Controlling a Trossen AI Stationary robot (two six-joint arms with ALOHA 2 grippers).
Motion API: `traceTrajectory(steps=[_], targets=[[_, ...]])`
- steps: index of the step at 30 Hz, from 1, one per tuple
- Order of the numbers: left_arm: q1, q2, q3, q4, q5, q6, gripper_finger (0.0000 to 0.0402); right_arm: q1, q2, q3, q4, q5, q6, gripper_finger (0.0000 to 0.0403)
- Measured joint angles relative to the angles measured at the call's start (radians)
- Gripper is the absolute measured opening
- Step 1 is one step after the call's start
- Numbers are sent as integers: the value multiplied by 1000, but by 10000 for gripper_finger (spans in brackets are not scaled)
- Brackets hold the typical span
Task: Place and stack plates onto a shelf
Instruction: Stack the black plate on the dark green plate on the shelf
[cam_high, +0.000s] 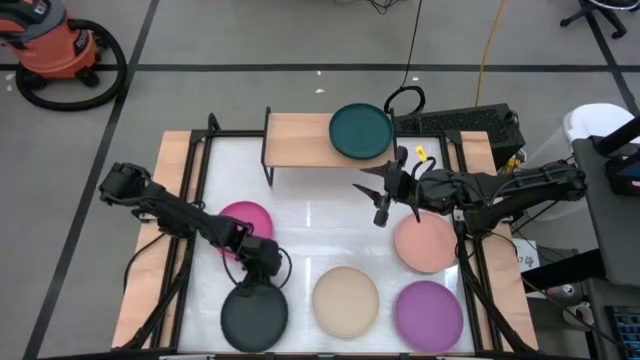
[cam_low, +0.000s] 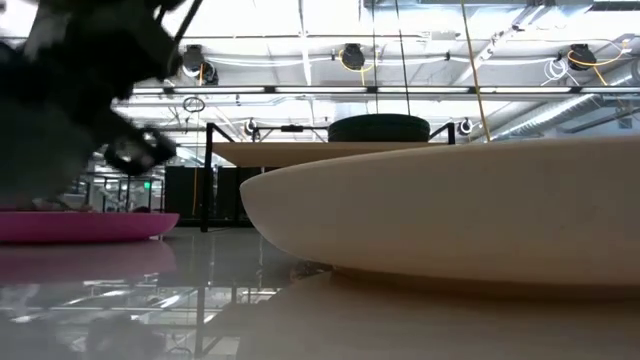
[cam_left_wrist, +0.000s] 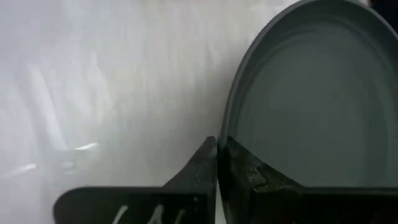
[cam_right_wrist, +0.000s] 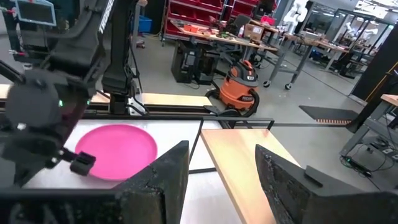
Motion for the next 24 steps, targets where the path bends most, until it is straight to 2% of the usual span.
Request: traceTrajectory(steps=[6,13,20,24], targets=[[30,-8,216,-219,-145,23,11,0,0,0,23,2,0,167],[143,-7,469,-435,-415,25,11,14,-14,0,31,3,-28,167],[373,-7,623,-447,-418,112,11,83,-104,0,31,3,-52,167],[521,-5,671,-366,-386,141,11,125,-177,0,28,3,-52,167]])
